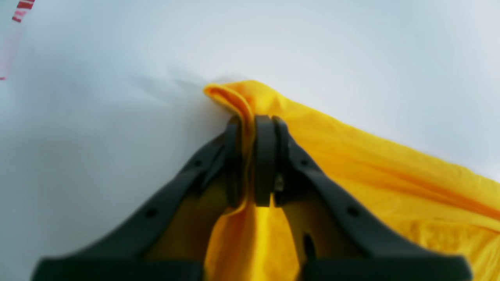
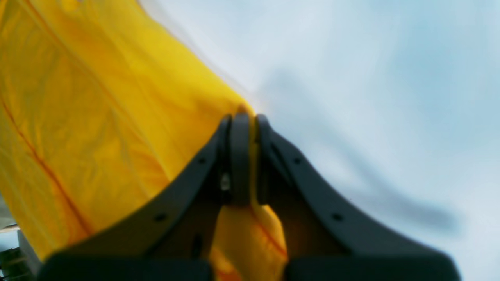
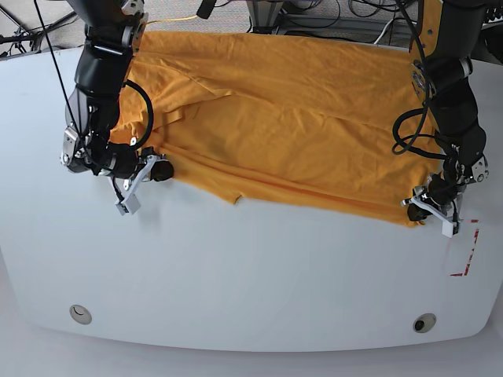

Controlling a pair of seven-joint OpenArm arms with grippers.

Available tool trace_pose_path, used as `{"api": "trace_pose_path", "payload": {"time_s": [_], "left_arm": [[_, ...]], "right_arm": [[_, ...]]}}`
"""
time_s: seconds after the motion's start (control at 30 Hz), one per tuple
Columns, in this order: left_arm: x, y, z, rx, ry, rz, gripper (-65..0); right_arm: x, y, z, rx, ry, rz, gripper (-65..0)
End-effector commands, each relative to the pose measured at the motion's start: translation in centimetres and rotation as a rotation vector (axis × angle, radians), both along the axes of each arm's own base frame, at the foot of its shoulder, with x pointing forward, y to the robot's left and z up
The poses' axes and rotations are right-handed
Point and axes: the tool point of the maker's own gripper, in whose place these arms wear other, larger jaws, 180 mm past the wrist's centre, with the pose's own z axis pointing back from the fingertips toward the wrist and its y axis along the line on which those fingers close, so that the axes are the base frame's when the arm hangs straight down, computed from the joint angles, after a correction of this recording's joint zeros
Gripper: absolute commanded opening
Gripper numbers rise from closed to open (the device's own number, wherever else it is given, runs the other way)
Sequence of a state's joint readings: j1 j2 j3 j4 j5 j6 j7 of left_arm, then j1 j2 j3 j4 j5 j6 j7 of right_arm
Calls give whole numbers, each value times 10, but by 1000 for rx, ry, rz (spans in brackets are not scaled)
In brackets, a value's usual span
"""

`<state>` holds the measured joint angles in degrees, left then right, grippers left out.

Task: Fold the T-shirt properly
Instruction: 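Lift the hem with both grippers and fold it toward the collar, then regrasp the folded shirt edge with both grippers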

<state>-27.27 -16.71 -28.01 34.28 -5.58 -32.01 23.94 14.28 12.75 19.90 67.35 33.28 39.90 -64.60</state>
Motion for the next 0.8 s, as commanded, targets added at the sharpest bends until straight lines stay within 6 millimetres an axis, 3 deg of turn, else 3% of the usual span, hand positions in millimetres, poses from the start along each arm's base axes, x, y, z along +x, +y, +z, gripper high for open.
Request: {"api": "trace_pose_path", "payload": {"time_s": [0.0, 0.27, 0.63, 0.7, 0.77], "left_arm": [[-17, 6, -16, 53, 113, -19, -607], [-17, 6, -16, 53, 115, -20, -607], [-23, 7, -21, 52, 128, -19, -607], [-26, 6, -24, 53, 136, -21, -607], [-26, 6, -24, 53, 136, -21, -607]], "right_arm": [[30, -8, 35, -12, -118, -10, -650], [69, -16, 82, -43, -234, 0, -650], [103, 29, 117, -67, -363, 134, -650], [110, 35, 116, -91, -381, 149, -620], [118, 36, 114, -124, -387, 154, -544]]}}
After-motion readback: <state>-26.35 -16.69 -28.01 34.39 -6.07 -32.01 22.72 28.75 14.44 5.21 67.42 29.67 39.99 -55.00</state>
